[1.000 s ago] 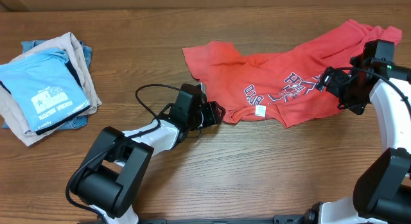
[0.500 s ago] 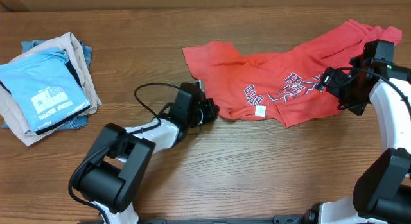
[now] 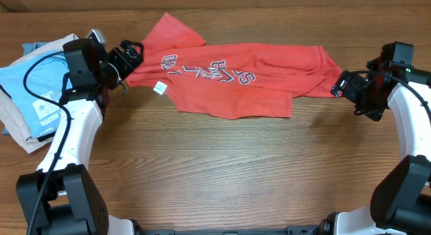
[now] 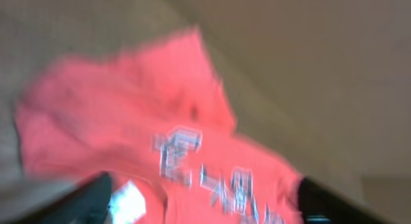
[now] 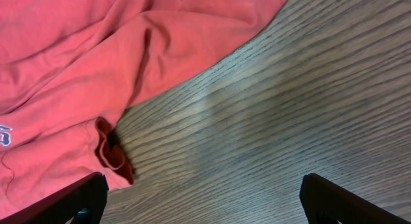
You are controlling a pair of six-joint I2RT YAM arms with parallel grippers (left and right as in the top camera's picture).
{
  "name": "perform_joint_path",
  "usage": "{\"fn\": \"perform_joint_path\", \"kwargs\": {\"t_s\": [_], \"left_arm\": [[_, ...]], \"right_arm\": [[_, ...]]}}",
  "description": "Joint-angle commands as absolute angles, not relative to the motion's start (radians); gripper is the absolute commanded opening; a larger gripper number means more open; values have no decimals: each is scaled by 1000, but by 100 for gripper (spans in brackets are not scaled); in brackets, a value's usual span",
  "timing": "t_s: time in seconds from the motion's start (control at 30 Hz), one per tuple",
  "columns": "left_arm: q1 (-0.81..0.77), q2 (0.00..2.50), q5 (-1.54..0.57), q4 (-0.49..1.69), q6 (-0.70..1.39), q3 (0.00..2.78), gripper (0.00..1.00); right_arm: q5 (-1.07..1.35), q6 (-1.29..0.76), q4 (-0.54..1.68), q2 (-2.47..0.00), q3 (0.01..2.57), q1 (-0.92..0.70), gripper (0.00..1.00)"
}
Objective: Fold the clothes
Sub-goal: 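Pull the T-shirt apart with both grippers to spread it flat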
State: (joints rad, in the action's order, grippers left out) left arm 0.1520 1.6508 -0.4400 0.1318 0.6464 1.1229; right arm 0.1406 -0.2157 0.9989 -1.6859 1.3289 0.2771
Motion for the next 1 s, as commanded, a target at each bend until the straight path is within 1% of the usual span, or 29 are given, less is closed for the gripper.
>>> {"fn": "perform_joint_path", "kwargs": {"t_s": [0.0,0.1,0.23,0.27,0.33,0.47,0.5,0.57,0.63,0.73,0.83,0.97], "left_arm": [[96,1647,-535,276,536,1127,100],[10,1649,-513,385,508,1126,100],[-160,1661,-505,377,493,1124,100],[-229,1667,-477,360,494,1124,98],[-317,1679,-398,344,502,1124,91],[-475,1739,-234,330,629,1124,67],[-509,1765,-225,323,670,1124,64],[-564,1819,-247,290,731,1124,64],[-607,1871,-264,246,785,1124,68],[-655,1941,-270,150,865,1124,66],[-676,1989,-299,58,919,1124,67],[-679,2016,-296,23,1035,1124,66]], "right_arm": [[135,-214,998,-1651,1347,280,100],[135,-214,999,-1651,1347,280,100],[135,-214,999,-1651,1347,280,100],[135,-214,999,-1651,1347,280,100],[135,-214,999,-1651,1347,280,100],[135,-214,1000,-1651,1347,280,100],[135,-214,1001,-1651,1347,280,100],[135,-214,1002,-1651,1347,280,100],[135,-214,1002,-1651,1347,280,100],[135,-214,1002,-1651,1347,280,100],[135,-214,1002,-1651,1347,280,100],[135,-214,1006,-1651,1347,280,100]]}}
